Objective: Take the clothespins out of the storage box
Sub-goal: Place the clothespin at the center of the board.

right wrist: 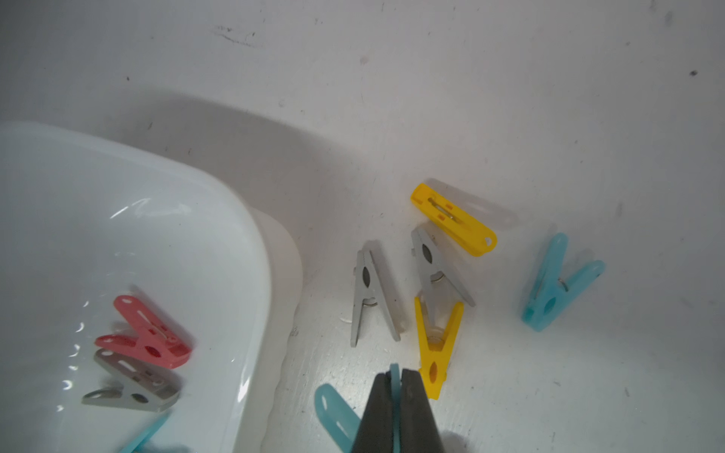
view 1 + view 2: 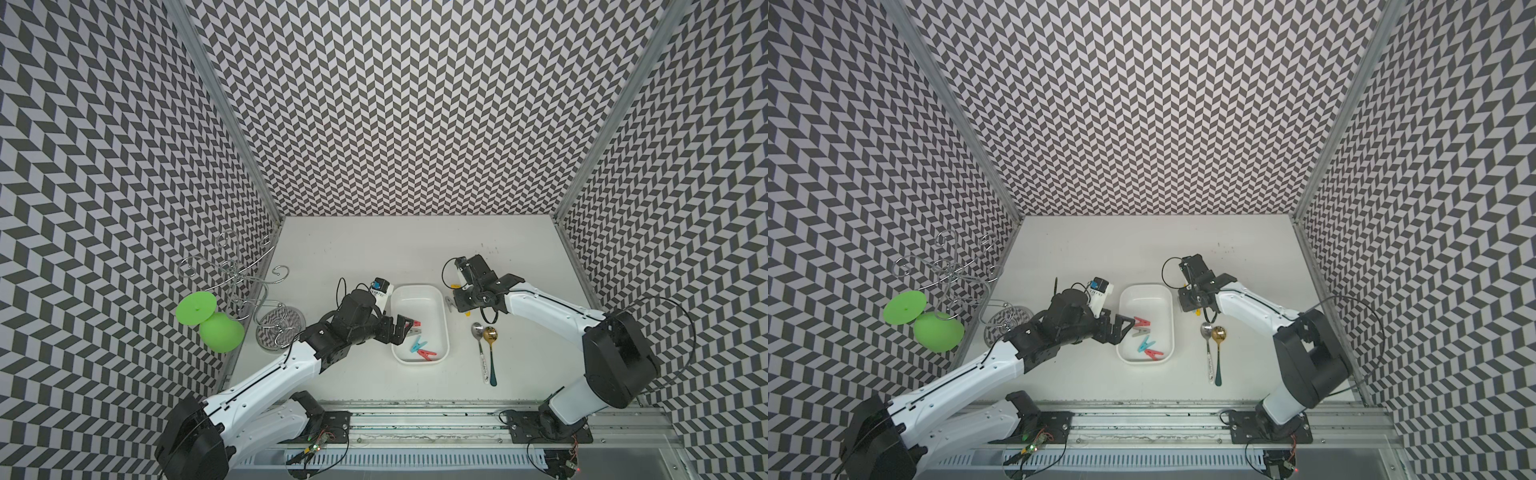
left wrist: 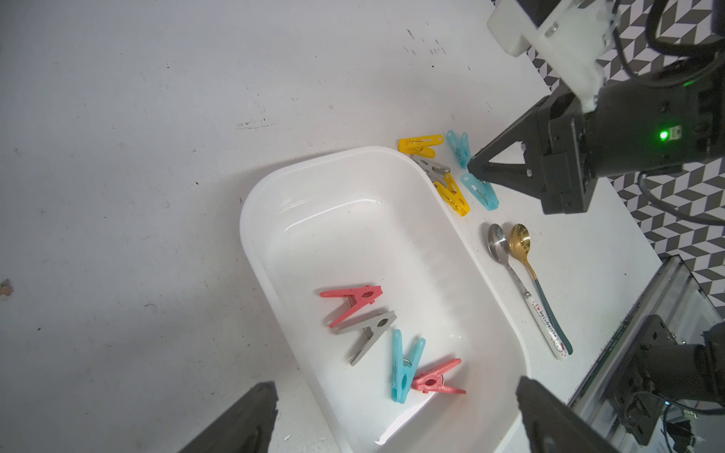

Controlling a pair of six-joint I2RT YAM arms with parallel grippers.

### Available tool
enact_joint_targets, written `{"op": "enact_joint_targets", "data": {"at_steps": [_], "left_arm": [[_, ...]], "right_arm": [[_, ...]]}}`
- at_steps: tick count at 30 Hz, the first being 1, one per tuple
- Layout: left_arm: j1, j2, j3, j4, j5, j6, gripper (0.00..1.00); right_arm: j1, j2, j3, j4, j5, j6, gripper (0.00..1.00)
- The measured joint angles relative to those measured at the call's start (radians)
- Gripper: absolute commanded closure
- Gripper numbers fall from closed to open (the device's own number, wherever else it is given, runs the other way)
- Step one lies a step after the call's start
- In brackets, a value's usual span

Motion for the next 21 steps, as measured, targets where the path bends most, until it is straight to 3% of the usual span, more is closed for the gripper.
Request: {"op": "enact_joint_targets", "data": {"at_steps": [21], "left_arm": [[0.0,0.0,0.0,0.001,0.0,0.0,0.01]], "right_arm": [[0.0,0.129,-0.006,0.021,0.018,0.048,0.81]]}}
